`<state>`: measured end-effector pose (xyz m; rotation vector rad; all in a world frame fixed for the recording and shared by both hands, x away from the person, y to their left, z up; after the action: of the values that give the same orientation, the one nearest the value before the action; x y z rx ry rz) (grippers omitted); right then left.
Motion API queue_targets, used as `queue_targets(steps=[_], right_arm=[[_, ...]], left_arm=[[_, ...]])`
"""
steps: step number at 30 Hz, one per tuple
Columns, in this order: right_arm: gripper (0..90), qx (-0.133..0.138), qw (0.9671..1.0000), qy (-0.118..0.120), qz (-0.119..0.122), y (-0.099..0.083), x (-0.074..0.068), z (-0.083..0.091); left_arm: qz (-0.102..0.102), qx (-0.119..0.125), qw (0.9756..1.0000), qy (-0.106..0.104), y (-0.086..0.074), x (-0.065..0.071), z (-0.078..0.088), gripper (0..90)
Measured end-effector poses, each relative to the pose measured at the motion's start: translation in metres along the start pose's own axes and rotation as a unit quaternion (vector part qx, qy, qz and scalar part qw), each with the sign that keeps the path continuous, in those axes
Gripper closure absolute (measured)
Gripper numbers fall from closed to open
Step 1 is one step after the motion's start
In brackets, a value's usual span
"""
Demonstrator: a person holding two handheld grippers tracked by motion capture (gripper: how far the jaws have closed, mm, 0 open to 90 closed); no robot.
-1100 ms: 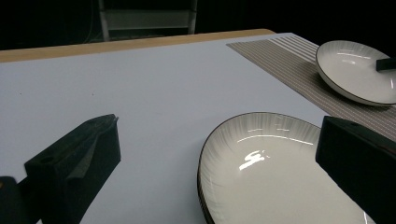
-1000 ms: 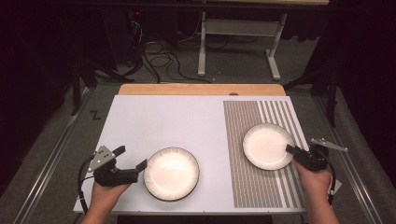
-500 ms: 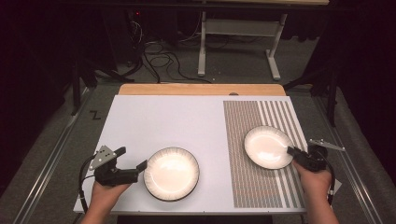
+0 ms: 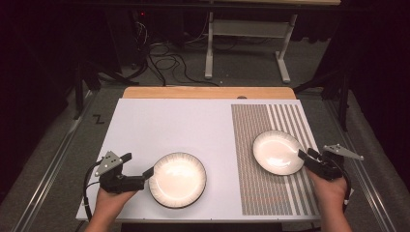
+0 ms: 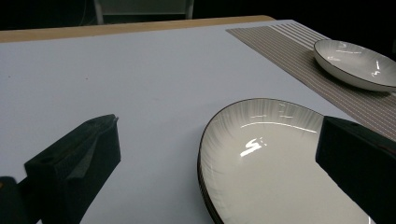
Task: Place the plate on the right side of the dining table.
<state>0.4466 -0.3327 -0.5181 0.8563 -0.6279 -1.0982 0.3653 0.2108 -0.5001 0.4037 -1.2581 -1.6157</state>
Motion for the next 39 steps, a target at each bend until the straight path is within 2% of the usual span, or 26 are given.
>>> queue_targets(steps=[3,4,8,13,14,15,16,20,24,25,27,30,33,39], right_arm=[[46.5,0.017,0.9989,0.016,0.041,0.011,-0.021,0.009],[43.5,0.031,0.9976,0.023,0.057,0.016,-0.032,0.013],[34.5,0.066,0.9928,0.051,0.086,0.030,-0.062,0.025],[19.5,0.105,0.9839,0.098,0.106,0.040,-0.104,0.036],[16.6,0.109,0.9814,0.111,0.112,0.042,-0.114,0.037],[14.9,0.109,0.9808,0.117,0.112,0.043,-0.120,0.038],[11.1,0.113,0.9778,0.134,0.115,0.045,-0.134,0.039],[0.4,0.119,0.9730,0.160,0.117,0.047,-0.162,0.043],[0.4,0.128,0.9667,0.186,0.119,0.045,-0.185,0.046],[0.4,0.127,0.9651,0.191,0.127,0.042,-0.190,0.047],[0.4,0.125,0.9637,0.193,0.136,0.039,-0.193,0.046],[0.4,0.127,0.9636,0.192,0.136,0.036,-0.191,0.046],[0.4,0.128,0.9649,0.188,0.131,0.035,-0.186,0.047],[0.4,0.122,0.9651,0.191,0.131,0.032,-0.182,0.047]], left_arm=[[-0.003,0.000,1.0000,-0.002,0.000,0.003,-0.001,0.6],[-0.005,0.001,1.0000,-0.003,0.000,0.004,-0.001,0.5],[-0.008,0.001,1.0000,-0.003,0.001,0.006,-0.001,0.3],[-0.010,0.003,0.9999,-0.009,0.002,0.009,-0.002,0.2],[-0.010,0.004,0.9999,-0.009,0.002,0.009,-0.002,0.2],[-0.015,0.005,0.9998,-0.009,0.002,0.011,-0.003,0.2],[-0.015,0.005,0.9998,-0.009,0.002,0.011,-0.003,0.2],[-0.030,0.004,0.9995,-0.013,0.000,0.017,-0.005,0.2],[-0.041,-0.003,0.9989,-0.023,-0.007,0.025,-0.008,0.2],[-0.044,-0.005,0.9987,-0.023,-0.008,0.026,-0.009,0.2],[-0.041,-0.004,0.9989,-0.024,-0.009,0.027,-0.010,0.2],[-0.040,-0.001,0.9989,-0.024,-0.009,0.027,-0.009,0.2],[-0.038,0.001,0.9990,-0.024,-0.008,0.027,-0.008,0.2],[-0.036,-0.006,0.9992,-0.018,-0.010,0.026,-0.009,0.2]])
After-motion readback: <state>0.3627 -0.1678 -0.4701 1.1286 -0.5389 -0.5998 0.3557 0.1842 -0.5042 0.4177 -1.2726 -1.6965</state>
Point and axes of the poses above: each handheld gripper's, and its own axes: z roughly backward along the jaws, y roughly out of its top, x roughly to its right, the point moved 8 cm from there along -z, roughly forward along the jaws, and after that the axes turned 8 degrees about z, right-handed, at the moved point
